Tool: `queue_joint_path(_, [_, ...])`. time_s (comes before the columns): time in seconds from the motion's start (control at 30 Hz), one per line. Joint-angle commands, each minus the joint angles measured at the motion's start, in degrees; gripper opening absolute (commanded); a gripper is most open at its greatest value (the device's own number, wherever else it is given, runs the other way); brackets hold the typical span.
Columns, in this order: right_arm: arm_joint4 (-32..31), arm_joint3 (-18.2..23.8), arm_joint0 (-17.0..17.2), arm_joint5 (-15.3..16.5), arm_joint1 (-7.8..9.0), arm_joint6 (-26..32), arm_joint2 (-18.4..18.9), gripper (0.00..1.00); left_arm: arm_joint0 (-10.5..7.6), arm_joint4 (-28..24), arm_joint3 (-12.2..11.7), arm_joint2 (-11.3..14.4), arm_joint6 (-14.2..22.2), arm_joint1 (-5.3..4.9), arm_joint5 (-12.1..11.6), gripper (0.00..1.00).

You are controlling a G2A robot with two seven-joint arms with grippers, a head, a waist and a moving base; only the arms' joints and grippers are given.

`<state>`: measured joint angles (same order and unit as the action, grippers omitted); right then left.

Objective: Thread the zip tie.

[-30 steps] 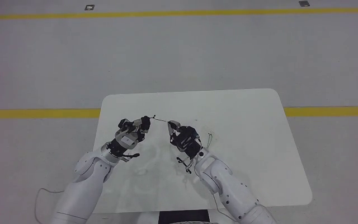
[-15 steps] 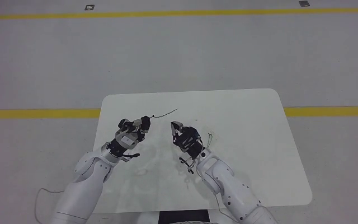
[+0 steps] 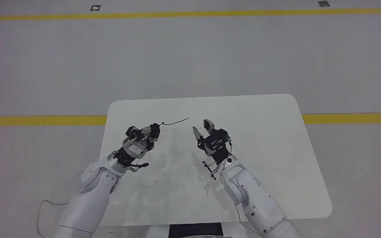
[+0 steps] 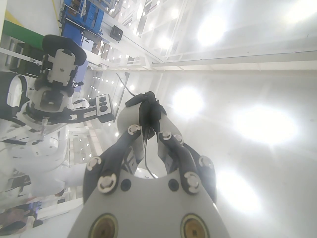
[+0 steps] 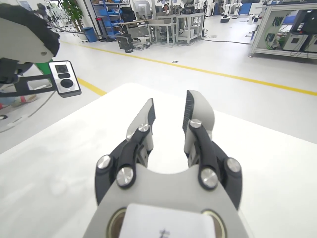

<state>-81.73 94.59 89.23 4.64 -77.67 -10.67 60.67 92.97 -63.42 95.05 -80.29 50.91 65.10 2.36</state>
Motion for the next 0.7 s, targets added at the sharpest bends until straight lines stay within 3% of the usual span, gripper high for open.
queue_joint_path(0.0, [-0.1,0.0,0.0,0.0,-0.01,0.0,-0.1,1.0,0.0,0.0,0.0,0.0,0.0,0.0,0.0,0.0])
queue_joint_path(0.3, [1.2,-0.1,0.0,-0.4,-0.01,0.1,0.6,1.0,-0.09,0.1,0.1,0.1,-0.7,0.03,0.0,0.0])
queue_joint_path(0.43, [9.4,-0.4,-0.2,2.3,0.39,2.0,5.5,1.0,-0.34,-0.5,0.3,-0.8,0.1,-0.14,0.8,0.0])
queue_joint_path(0.57, [20.0,-0.2,-0.3,7.2,0.93,4.9,10.9,1.0,-0.84,-2.1,-0.5,-1.9,4.2,-0.39,2.3,0.0])
queue_joint_path(0.67, [27.1,-0.1,-0.5,9.8,1.09,8.0,13.0,1.0,-1.03,-2.9,-1.1,-2.2,6.9,-0.52,3.3,0.0])
